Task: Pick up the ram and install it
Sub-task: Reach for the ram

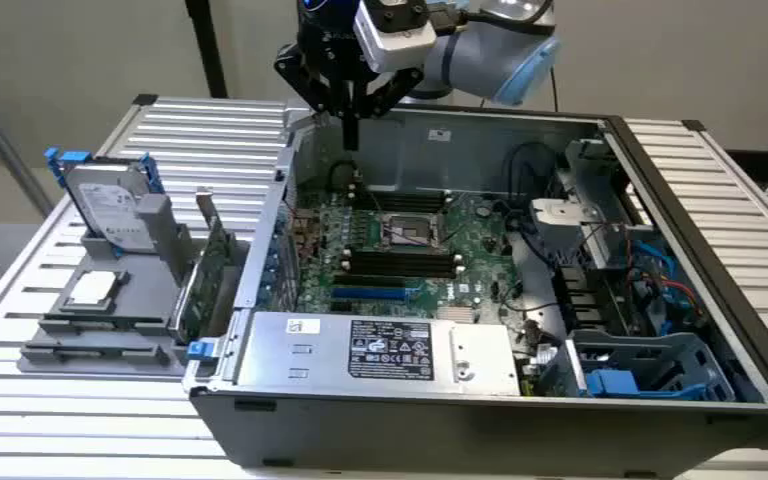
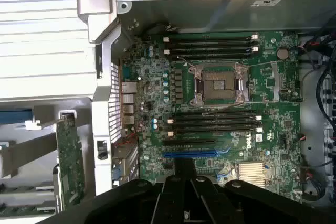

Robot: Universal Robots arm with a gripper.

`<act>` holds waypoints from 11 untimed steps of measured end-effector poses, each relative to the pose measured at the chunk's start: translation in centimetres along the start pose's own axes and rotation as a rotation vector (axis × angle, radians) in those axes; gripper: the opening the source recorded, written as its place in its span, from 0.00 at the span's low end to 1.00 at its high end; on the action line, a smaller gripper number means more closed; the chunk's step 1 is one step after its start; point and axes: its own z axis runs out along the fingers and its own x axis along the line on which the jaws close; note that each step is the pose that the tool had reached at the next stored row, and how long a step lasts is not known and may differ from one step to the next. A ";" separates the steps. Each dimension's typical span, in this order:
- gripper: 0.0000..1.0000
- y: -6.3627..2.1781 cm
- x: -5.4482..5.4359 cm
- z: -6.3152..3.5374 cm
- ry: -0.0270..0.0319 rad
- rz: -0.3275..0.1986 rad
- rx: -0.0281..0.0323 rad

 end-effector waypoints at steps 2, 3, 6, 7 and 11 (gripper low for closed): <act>0.00 0.00 0.0 0.00 0.0000 0.000 0.0000; 0.00 0.00 0.0 0.00 0.0000 0.000 0.0001; 0.00 0.00 0.0 0.00 0.0000 0.000 0.0000; 0.00 0.00 0.0 0.00 0.0000 0.000 0.0000; 0.00 0.00 0.0 0.00 0.0000 0.000 0.0001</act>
